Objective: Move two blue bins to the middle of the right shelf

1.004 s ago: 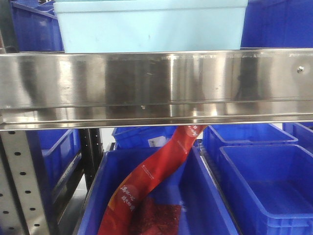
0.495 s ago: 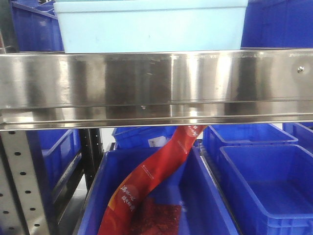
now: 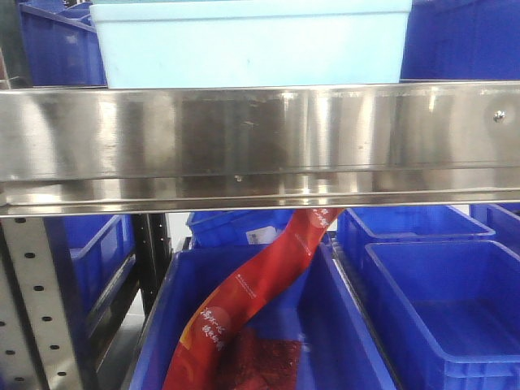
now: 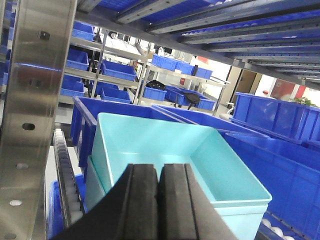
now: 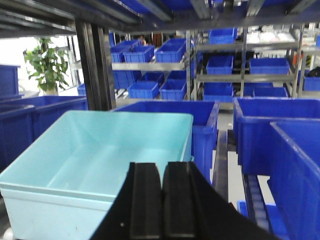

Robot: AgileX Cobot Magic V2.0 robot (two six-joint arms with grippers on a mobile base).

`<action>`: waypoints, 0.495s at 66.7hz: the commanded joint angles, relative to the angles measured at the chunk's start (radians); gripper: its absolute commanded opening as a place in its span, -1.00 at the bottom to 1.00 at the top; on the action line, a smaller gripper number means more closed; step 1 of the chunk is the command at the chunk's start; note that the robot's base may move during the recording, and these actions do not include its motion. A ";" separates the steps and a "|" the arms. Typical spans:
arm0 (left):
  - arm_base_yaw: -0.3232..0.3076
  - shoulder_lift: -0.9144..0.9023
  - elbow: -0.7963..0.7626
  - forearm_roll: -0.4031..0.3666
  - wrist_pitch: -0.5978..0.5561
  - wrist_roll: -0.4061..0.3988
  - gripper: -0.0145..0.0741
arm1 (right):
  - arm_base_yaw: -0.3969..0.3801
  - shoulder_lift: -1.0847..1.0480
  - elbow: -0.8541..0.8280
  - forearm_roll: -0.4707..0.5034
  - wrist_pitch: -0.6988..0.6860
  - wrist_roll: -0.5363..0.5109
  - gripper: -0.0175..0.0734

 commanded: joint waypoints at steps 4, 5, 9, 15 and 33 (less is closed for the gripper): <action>-0.005 -0.010 -0.001 -0.005 -0.018 0.000 -0.92 | -0.001 -0.015 -0.001 -0.012 -0.025 -0.008 -0.97; -0.005 -0.010 -0.001 -0.005 -0.018 0.000 -0.92 | -0.001 -0.015 -0.001 -0.012 -0.027 -0.008 -0.97; -0.005 -0.010 -0.001 -0.005 -0.018 0.000 -0.92 | -0.001 -0.015 -0.001 -0.012 -0.027 -0.008 -0.97; -0.005 -0.010 -0.001 -0.005 -0.018 0.000 -0.92 | -0.001 -0.015 -0.001 -0.012 -0.030 -0.008 -0.97; -0.005 -0.010 -0.001 -0.005 -0.018 0.000 -0.92 | -0.063 -0.109 0.160 0.014 -0.075 -0.189 -0.97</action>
